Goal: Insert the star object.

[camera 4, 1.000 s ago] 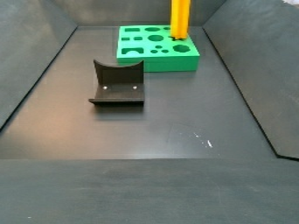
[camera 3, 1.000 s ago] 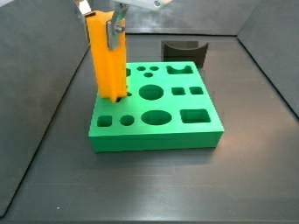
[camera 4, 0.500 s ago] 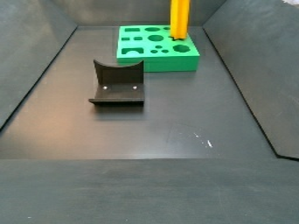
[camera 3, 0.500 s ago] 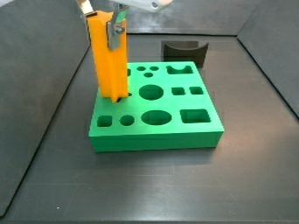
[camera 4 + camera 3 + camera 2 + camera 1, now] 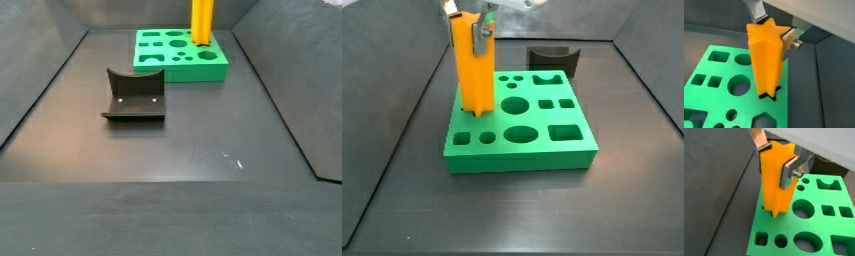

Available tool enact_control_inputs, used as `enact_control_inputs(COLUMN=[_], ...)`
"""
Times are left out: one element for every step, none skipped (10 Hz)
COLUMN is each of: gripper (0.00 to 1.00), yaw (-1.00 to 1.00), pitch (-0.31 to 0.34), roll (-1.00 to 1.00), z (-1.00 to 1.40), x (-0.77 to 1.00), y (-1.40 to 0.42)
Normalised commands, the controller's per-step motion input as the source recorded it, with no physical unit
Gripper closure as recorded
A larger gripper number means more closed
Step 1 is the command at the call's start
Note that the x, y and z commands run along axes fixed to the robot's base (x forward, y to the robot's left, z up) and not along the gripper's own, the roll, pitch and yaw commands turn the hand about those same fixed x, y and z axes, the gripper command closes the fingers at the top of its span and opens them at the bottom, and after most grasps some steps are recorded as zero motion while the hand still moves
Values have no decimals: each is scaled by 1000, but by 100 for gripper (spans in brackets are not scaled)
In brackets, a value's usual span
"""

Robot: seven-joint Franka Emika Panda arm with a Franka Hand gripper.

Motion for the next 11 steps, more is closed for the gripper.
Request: enact_control_inputs(gripper=[100, 100, 100, 100, 100, 100, 100, 100, 100, 100, 100], yaw=[-43, -197, -169, -54, -37, -63, -26, -3, 0, -14, -23], pitch=[0, 0, 0, -11, -19, -19, -27, -19, 0, -21, -103], roll=[-37, -36, -56, -127, -191, -217, -226, -227, -257, -323, -436], z=[-237, -197, -174, -206, -191, -186, -206, -274, -283, -211, -169], x=[-66, -223, -220, -100, 0, 0, 0, 0, 0, 0, -74], y=[146, 111, 74, 46, 49, 57, 51, 40, 0, 0, 0])
